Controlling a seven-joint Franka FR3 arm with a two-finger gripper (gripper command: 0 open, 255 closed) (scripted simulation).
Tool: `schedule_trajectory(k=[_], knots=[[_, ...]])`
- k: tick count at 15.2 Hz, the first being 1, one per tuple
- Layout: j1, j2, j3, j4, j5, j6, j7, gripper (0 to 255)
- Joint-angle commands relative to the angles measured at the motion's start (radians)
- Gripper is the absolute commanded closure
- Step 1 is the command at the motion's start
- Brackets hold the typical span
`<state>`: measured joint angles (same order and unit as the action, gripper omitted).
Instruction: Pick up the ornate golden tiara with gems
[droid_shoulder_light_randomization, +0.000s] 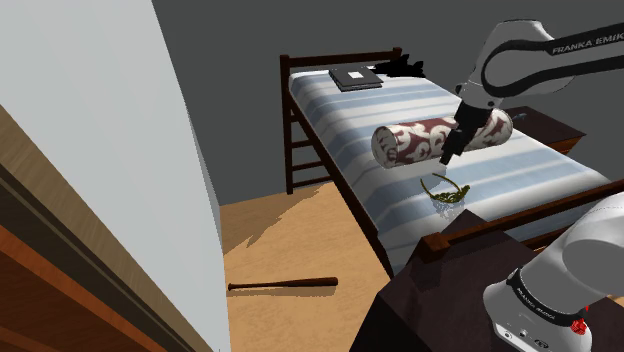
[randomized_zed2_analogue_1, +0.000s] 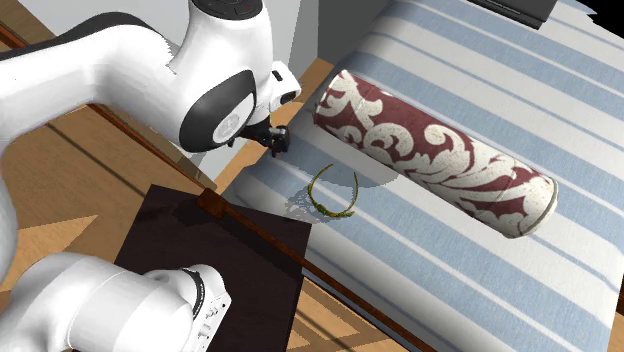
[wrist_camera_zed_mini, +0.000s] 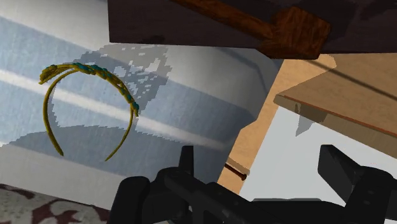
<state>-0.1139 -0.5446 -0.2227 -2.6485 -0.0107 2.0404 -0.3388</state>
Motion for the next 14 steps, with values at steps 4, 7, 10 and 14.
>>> schedule_trajectory(k=[4, 7, 10, 14], knots=[[-0.017, 0.154, -0.068, -0.03, -0.003, 0.181, -0.072, 0], [-0.018, 0.266, -0.109, -0.029, 0.017, 0.287, -0.125, 0], [-0.012, 0.39, -0.148, -0.014, 0.064, 0.387, -0.194, 0], [-0.009, 0.571, -0.181, 0.029, 0.185, 0.502, -0.321, 0]])
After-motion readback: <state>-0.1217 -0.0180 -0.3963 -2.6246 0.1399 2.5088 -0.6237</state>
